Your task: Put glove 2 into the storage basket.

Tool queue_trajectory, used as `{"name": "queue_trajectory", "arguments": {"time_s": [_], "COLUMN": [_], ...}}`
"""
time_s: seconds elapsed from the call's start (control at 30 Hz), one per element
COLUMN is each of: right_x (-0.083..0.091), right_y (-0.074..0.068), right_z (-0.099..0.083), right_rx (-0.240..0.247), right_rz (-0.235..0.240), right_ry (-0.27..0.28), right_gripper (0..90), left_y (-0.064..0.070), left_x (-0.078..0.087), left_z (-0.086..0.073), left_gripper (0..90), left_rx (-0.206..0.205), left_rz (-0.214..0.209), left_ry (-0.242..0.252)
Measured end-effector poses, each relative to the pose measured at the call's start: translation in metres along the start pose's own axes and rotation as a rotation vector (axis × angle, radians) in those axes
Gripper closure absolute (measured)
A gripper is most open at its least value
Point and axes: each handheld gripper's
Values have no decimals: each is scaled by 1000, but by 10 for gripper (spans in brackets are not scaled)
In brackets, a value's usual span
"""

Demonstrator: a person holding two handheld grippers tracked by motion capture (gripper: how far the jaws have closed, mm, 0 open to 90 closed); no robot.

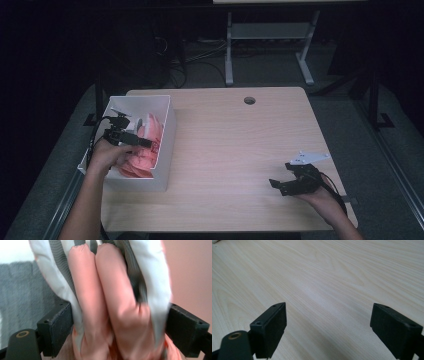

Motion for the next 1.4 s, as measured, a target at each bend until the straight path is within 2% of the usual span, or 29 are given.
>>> {"name": "queue_trajectory", "arguments": {"time_s": [0.1,0.27,0.47,0.57,0.63,0.83,1.07,1.23,1.33,1.4], "right_x": [0,0,0,0,0,0,0,0,-1,-1], "right_y": [0,0,0,0,0,1,2,1,0,0], "right_z": [0,0,0,0,0,-1,-1,-2,-2,-2], "right_rx": [1,1,-2,-3,-2,-3,0,9,12,17], "right_rz": [1,0,1,1,0,-4,-1,4,2,3], "right_ry": [-1,-5,-6,-5,-4,-5,-4,-8,-14,-13], "right_gripper": [134,134,134,134,134,134,134,134,134,134], "left_y": [1,13,43,63,76,123,171,195,204,207], "left_x": [9,31,46,46,43,20,-18,-52,-73,-85], "left_z": [0,5,16,23,27,36,33,21,12,6], "left_gripper": [132,133,133,133,134,133,135,135,135,135], "left_rx": [-4,-39,-117,-163,-198,-308,-420,-479,-521,-530], "left_rz": [10,20,-3,-32,-45,-88,-136,-141,-148,-148], "left_ry": [30,100,161,182,179,175,138,91,52,38]}}
Point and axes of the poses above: each handheld gripper's, and its own axes: x roughly backward along the jaws, z roughly out of its top, y roughly to its right, and after that the axes turned 12 degrees about -z, right-handed
